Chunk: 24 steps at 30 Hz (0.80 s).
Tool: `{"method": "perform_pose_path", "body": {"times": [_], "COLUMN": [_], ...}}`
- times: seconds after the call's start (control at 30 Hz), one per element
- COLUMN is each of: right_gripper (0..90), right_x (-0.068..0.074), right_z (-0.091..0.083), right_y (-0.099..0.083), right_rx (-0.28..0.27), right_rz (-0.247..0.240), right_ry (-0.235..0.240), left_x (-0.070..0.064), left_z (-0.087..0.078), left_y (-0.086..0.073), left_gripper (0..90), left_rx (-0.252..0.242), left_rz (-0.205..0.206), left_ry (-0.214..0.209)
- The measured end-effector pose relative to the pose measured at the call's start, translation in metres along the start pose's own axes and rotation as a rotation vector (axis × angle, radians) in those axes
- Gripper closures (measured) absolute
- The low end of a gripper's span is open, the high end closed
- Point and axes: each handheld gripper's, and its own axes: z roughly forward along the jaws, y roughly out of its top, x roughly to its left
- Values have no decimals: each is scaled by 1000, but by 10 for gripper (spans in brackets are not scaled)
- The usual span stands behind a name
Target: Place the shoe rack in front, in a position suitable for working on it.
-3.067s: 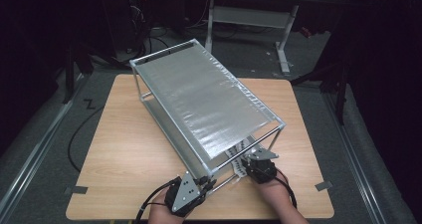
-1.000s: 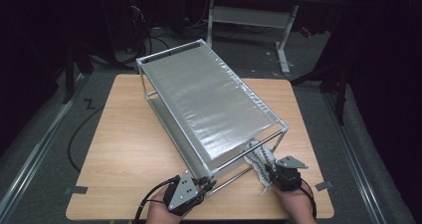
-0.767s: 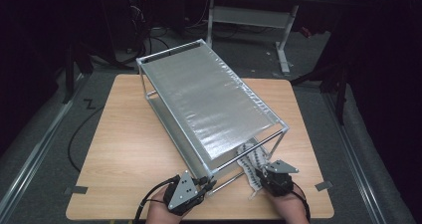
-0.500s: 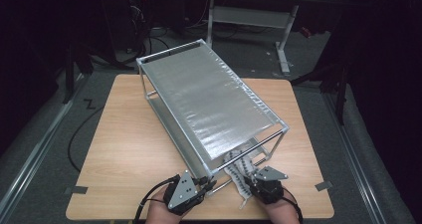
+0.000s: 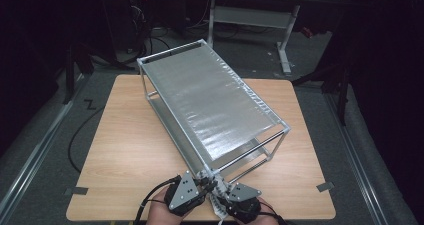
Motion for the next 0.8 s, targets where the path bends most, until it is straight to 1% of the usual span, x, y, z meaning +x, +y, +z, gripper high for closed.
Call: {"method": "perform_pose_path", "body": {"times": [0.07, 0.13, 0.17, 0.23, 0.27, 0.3, 0.33, 0.37, 0.5, 0.53, 0.57, 0.63, 0.67, 0.7, 0.73, 0.77, 0.8], "right_gripper": [767, 768, 768, 768, 768, 768, 768, 768, 767, 767, 768, 767, 767, 766, 766, 767, 767], "right_x": [0, -4, -4, -12, -19, -23, -23, -35, -60, -60, -74, -87, -87, -101, -101, -105, -116], "right_z": [0, -1, -1, -3, -5, -6, -6, -8, -15, -15, -19, -22, -22, -27, -27, -29, -33], "right_y": [0, -1, -1, -2, -4, -5, -5, -9, -17, -17, -22, -28, -28, -34, -34, -36, -41], "right_rx": [4, 5, 5, 7, 9, 10, 10, 11, 12, 12, 13, 14, 14, 12, 12, 11, 10], "right_rz": [2, 7, 7, 31, 58, 64, 64, 91, 157, 157, 198, 228, 228, 267, 267, 278, 312], "right_ry": [-3, -23, -23, -47, -68, -76, -76, -111, -175, -175, -210, -247, -247, -283, -283, -293, -317], "left_x": [0, 0, 0, 0, 0, 0, 0, 0, -1, -1, -1, -1, -1, 0, 0, 0, 0], "left_z": [0, 0, 0, 0, 0, 0, 0, 0, 0, 0, -1, -1, -1, -1, -1, -1, -1], "left_y": [0, 0, 0, 0, 0, 0, 0, 0, 0, 0, 0, 0, 0, 0, 0, 0, 0], "left_gripper": [794, 794, 794, 794, 793, 793, 793, 793, 793, 793, 794, 793, 793, 793, 793, 793, 794], "left_rx": [1, 2, 2, 2, 3, 3, 3, 3, 3, 3, 2, 1, 1, 1, 1, 0, 0], "left_rz": [0, 0, 0, 0, 1, 1, 1, 1, 1, 1, 0, 1, 1, 0, 0, 0, -4], "left_ry": [2, 3, 3, 3, 2, 3, 3, 4, 6, 6, 6, 5, 5, 4, 4, 3, 2]}}
